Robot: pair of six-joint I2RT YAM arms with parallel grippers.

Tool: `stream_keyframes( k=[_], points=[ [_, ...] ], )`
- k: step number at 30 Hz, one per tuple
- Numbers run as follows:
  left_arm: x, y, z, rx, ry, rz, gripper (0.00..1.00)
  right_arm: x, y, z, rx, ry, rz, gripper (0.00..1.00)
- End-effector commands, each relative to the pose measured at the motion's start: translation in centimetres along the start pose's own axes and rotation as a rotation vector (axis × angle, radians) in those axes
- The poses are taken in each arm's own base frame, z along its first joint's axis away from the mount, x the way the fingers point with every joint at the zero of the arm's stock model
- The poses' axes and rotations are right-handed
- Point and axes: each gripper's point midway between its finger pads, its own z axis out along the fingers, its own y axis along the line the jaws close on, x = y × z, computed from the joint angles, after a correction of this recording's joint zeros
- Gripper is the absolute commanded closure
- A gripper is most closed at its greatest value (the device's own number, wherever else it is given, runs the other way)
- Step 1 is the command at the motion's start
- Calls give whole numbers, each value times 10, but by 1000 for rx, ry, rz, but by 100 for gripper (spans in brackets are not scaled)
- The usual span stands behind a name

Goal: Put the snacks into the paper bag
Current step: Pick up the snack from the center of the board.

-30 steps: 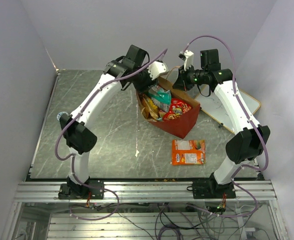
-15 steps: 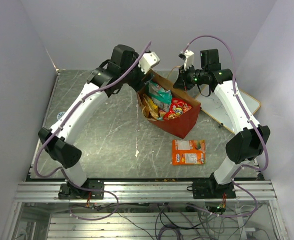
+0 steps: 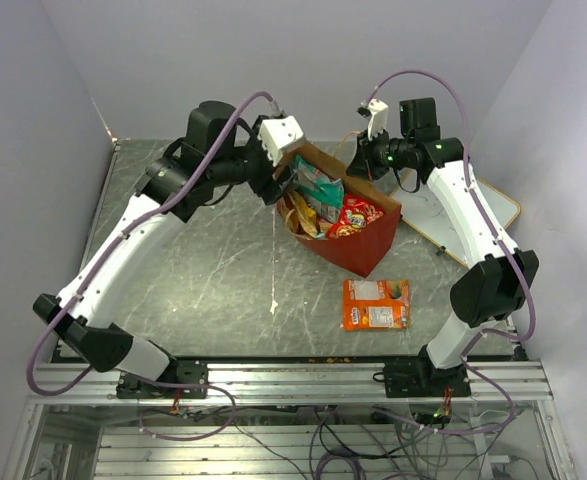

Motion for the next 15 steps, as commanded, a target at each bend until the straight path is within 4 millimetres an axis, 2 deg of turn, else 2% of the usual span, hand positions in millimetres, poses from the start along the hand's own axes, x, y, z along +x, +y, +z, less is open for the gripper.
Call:
stream_keyframes(
  k=[1, 4, 8, 12, 15],
  points=[
    [-13, -77, -2, 326, -49, 129, 19, 2, -4, 6, 16, 7, 25, 100],
    [1, -124, 2, 444, 14, 260, 19, 3, -5, 9, 12, 13, 29, 100],
    [26, -178, 16, 556, 98, 421, 20, 2, -6, 9, 14, 16, 28, 100],
    [57, -226, 40, 646, 164, 554, 21, 2, -5, 7, 20, 14, 19, 100],
    [82, -251, 64, 663, 210, 579, 22, 2, -5, 2, 35, 8, 9, 100]
  ],
)
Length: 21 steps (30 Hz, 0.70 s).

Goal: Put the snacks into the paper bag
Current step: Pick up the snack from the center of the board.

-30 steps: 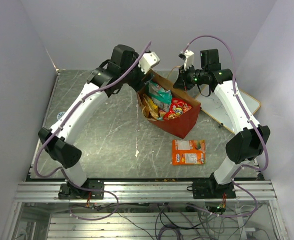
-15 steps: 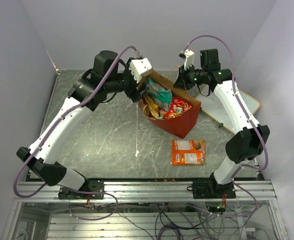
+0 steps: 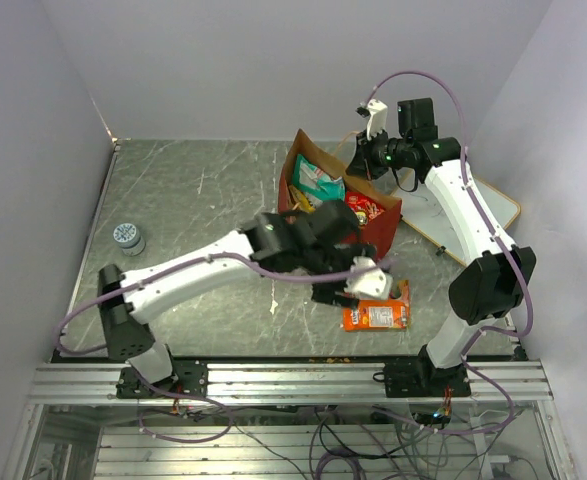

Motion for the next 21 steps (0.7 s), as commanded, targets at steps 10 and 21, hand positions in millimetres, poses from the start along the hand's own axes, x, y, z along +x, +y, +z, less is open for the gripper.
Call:
stream_keyframes(
  k=[10, 21],
  points=[
    [68, -15, 143, -78, 148, -132, 21, -4, 6, -21, 43, -35, -31, 100],
    [129, -35, 195, -82, 266, -282, 19, -2, 4, -25, 47, -44, -30, 100]
  ],
)
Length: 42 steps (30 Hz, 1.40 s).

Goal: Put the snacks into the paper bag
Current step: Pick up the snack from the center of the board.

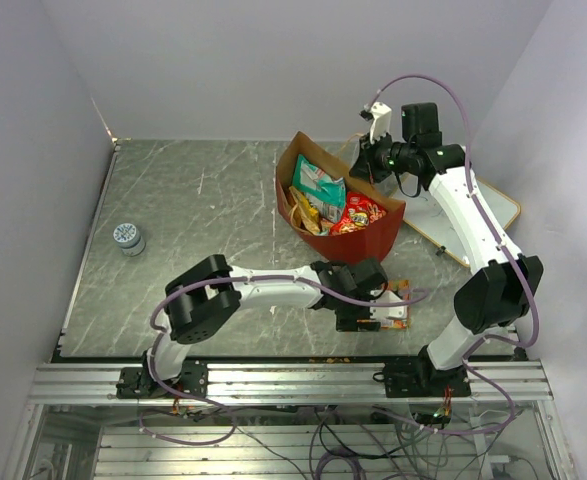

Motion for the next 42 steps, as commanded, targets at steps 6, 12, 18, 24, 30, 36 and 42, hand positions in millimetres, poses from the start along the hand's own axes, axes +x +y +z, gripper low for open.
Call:
stream_keyframes(
  k=[6, 12, 18, 24, 30, 36, 42],
  points=[
    [15, -13, 36, 30, 41, -121, 20, -3, 3, -14, 3, -22, -9, 100],
    [21, -17, 44, 55, 79, -131, 27, -2, 3, -14, -1, -22, -7, 100],
    [35, -31, 47, 125, 142, -138, 44, -5, 5, -17, -1, -32, -11, 100],
    [31, -27, 39, 126, 153, -115, 62, -4, 4, -16, -1, -30, -11, 100],
    [14, -19, 20, 127, 140, -71, 79, -3, 3, -14, 1, -24, -8, 100],
    [-1, -11, -11, 136, 140, 19, 93, -2, 2, -14, 3, -23, -9, 100],
    [-29, 1, -53, 129, 89, 84, 93, -2, 1, -14, 4, -21, -7, 100]
  ],
)
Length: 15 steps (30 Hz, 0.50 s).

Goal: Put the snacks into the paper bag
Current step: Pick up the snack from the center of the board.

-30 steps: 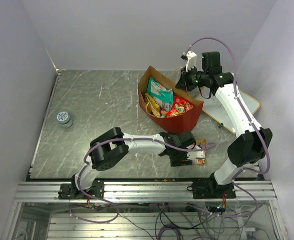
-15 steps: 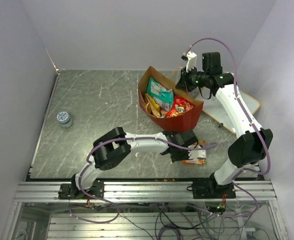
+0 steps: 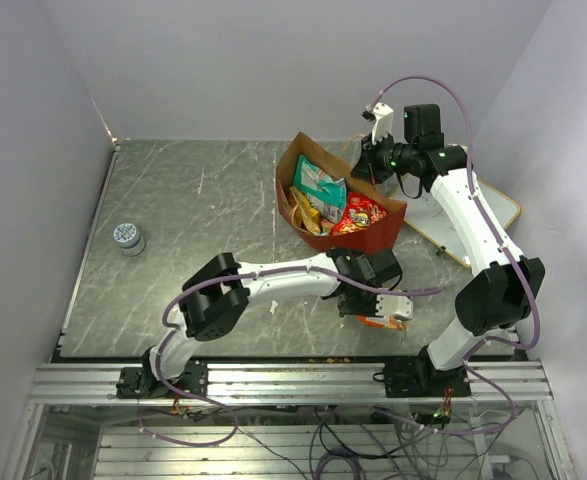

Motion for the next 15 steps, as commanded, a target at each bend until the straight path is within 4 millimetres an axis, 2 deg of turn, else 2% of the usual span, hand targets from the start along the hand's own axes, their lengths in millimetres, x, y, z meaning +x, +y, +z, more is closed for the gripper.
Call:
stream_keyframes(
  k=[1, 9, 15],
  points=[
    [-26, 2, -60, 1, -76, 83, 93, -4, 2, -11, 4, -15, -9, 100],
    [-36, 5, -112, -1, -126, 137, 93, -5, 2, -13, 7, -19, -10, 100],
    [-49, 12, -161, -61, -208, 177, 93, -5, 1, -13, 7, -19, -9, 100]
  ],
)
